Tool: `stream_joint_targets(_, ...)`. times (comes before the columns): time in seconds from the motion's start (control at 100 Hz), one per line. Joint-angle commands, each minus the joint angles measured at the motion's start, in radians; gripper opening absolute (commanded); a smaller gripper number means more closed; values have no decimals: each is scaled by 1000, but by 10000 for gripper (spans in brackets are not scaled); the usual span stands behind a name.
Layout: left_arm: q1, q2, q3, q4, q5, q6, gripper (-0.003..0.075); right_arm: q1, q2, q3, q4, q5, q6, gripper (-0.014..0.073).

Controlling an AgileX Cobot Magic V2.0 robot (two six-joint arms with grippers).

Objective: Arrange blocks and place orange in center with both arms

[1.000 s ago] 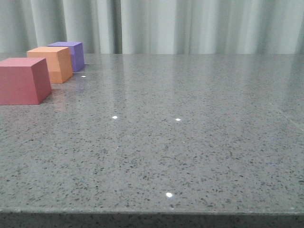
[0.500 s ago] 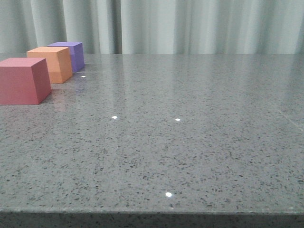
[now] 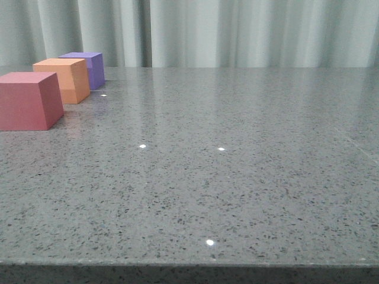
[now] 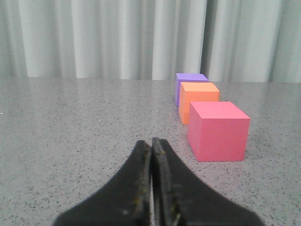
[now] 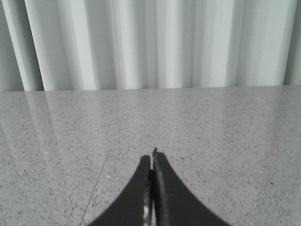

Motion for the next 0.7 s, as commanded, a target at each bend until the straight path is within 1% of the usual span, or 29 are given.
stream_joint_targets(0.0, -1, -37, 42, -5, -80, -8, -20, -4, -49, 40, 3, -117, -9, -69)
stream_joint_targets(0.17, -1, -37, 42, -5, -80, -8, -20, -4, -125, 145, 3, -192, -9, -69)
stream_joint_targets(0.21, -1, -37, 42, -5, -80, -8, -20, -4, -137, 140, 3, -169, -9, -69)
stream_joint_targets(0.69, -1, -37, 42, -5, -80, -8, -20, -4, -148, 141, 3, -184, -9, -69)
